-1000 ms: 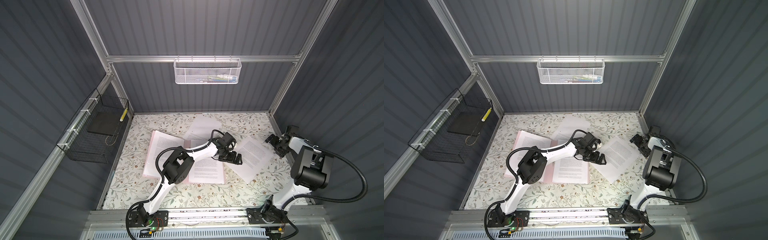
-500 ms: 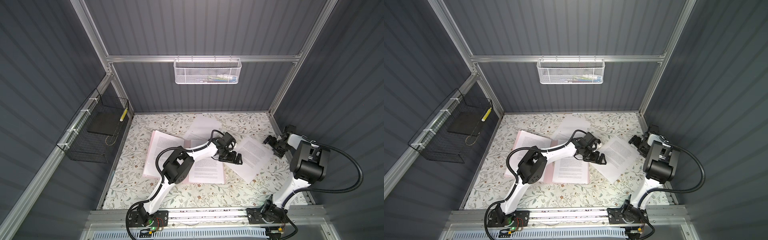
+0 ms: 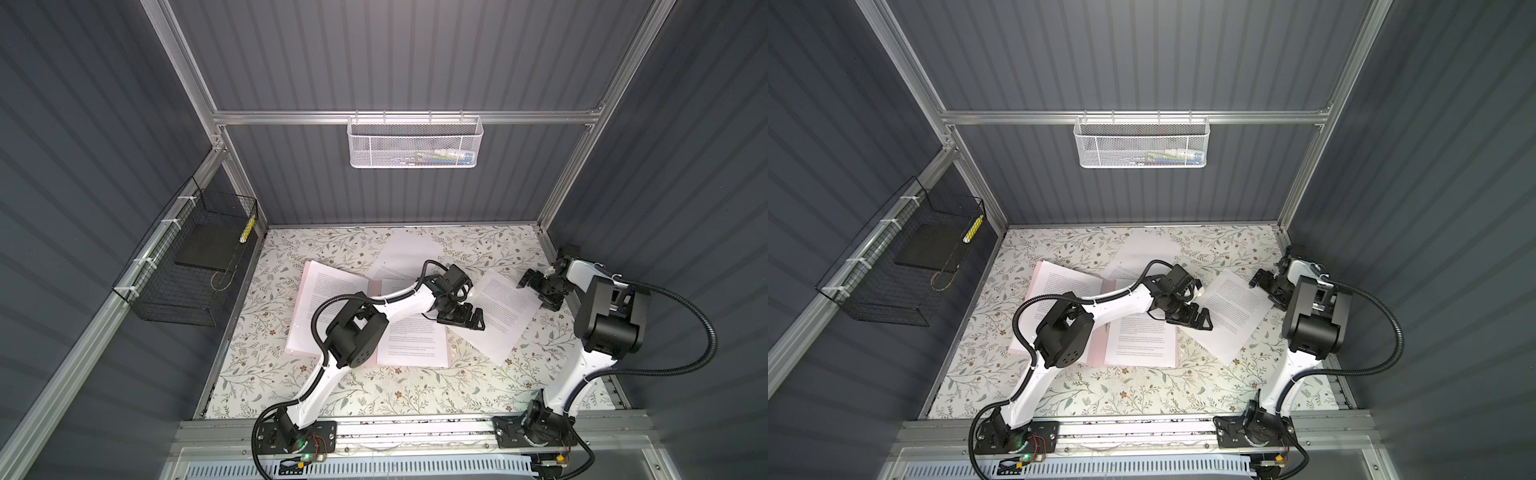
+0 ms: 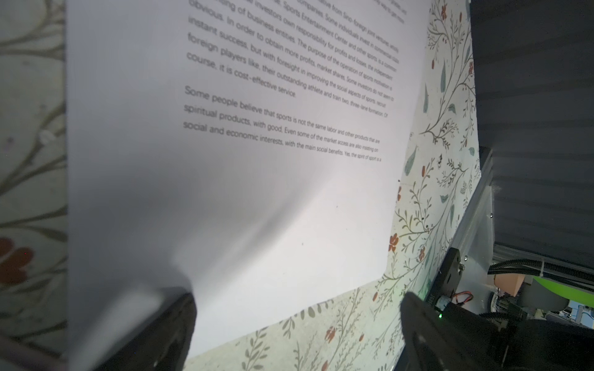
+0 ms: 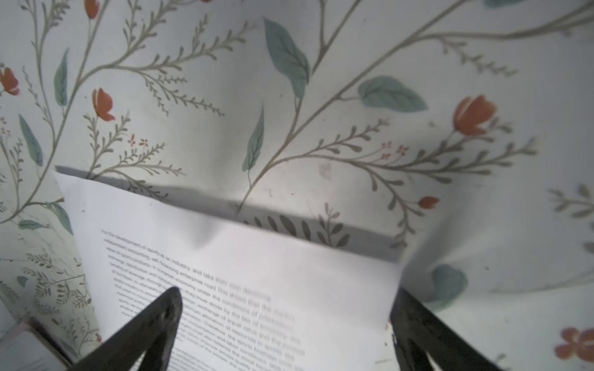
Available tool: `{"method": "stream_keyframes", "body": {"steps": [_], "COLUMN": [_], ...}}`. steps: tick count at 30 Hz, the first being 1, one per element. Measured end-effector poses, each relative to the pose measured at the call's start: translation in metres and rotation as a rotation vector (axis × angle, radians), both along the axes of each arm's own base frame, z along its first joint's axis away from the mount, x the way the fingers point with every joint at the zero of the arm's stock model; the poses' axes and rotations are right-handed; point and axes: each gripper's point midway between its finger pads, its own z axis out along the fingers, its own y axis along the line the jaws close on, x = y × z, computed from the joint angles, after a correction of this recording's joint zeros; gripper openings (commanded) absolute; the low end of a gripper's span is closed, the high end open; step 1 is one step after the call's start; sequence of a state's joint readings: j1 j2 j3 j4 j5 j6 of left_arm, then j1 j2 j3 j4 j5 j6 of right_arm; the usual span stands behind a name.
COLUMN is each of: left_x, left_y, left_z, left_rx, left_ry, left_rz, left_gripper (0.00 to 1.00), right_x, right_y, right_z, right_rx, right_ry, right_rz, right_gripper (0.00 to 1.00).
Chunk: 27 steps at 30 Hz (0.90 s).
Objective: Put the files into the folder
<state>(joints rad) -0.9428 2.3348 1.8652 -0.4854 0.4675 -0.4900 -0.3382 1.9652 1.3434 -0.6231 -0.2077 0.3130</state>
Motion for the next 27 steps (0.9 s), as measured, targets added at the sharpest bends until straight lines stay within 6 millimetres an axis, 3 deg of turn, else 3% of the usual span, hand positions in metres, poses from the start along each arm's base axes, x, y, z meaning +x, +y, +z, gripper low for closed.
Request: {"method": "stream_keyframes", "body": {"steps": [5,9,16,22,27], "left_x": [-0.002,-0.002,-0.004,-0.003,-0.004], "left_y": [-0.001,-0.001,-0.003,-0.004,-0.006], "left_z": [0.000,0.000,0.000,0.000,0.000], "left_rx": [-0.004,-0.006,-0.012,-0.013,-0.020], "left_ry": [0.009,0.013,0.025,0.028,0.035], "left_rz": [-0.006,-0.008,-0.016,-0.018,-0.023], "left_gripper": [1.00,1.00,1.00,1.00,1.00], "right_x": [0.000,-0.013,-0.014,-0.046,-0.050], "right_y": [0.026,0.051,0.070,0.100,0.110], "right_z": [0.003,0.007,0.015,0.032,0.048], "right_rx": [0.076,0.183,0.276,0.404,0.445], "right_ry": [-0.017,-0.037,-0.086,-0.168,-0.275], "right_rz": [0.051,0.069,0.074,0.036,0.012], "right_gripper": [0.99,0.99,0.99,0.99,0.99]}}
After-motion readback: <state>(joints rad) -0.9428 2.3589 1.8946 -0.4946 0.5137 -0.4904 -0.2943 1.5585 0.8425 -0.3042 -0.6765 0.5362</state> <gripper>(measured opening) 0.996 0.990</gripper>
